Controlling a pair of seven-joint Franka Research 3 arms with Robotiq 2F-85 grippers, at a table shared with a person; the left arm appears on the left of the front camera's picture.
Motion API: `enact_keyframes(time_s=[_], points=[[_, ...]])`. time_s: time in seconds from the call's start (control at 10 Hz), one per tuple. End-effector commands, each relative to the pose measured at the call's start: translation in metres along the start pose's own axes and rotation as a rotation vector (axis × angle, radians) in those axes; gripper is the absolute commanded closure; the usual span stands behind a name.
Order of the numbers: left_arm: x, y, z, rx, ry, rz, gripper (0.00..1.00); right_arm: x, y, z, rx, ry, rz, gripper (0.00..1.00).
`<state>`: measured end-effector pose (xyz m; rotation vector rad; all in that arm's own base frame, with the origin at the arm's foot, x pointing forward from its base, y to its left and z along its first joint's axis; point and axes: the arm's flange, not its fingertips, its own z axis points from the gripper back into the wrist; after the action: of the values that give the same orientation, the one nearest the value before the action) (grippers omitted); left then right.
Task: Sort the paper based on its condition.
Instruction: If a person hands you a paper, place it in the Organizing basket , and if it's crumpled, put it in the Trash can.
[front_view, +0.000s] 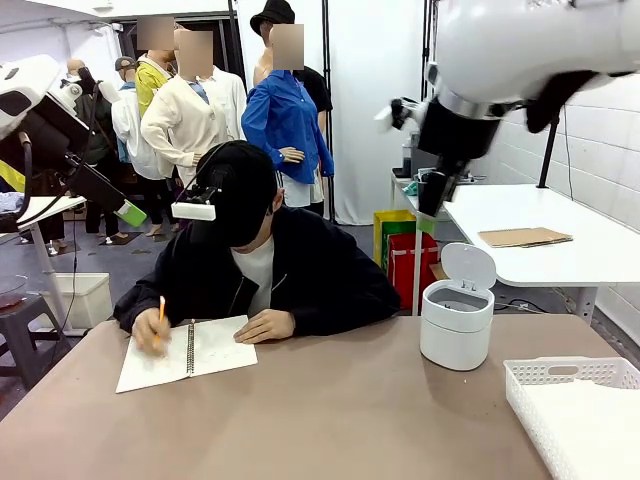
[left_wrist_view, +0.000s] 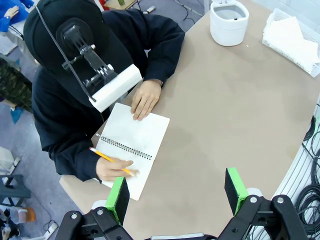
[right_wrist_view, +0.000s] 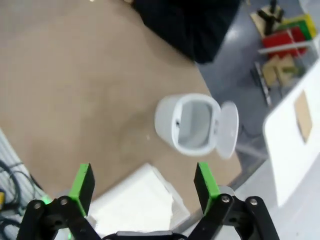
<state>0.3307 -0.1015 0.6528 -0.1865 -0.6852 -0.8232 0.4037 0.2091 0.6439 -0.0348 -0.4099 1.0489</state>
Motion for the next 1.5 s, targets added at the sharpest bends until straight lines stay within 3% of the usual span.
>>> enact_keyframes(time_s=[0.0,0.4,0.9,1.4], points=[[0.0,-0.002,0.0,0.009,0.005,0.013,0.0,0.013,0.0,-0.004,0.1,-0.1,0.027,0.0],[0.0,-0.002,0.0,0.009,0.005,0.013,0.0,0.011,0.013,-0.015,0.248,-0.279,-0.086,0.0],[0.0,-0.002,0.0,0.009,0.005,0.013,0.0,-0.032,0.051,-0.02,0.239,-0.405,-0.087,0.0],[0.0,-0.002,0.0,0.009,0.005,0.013,0.0,-0.032,0.053,-0.01,0.216,-0.369,-0.106,0.0]])
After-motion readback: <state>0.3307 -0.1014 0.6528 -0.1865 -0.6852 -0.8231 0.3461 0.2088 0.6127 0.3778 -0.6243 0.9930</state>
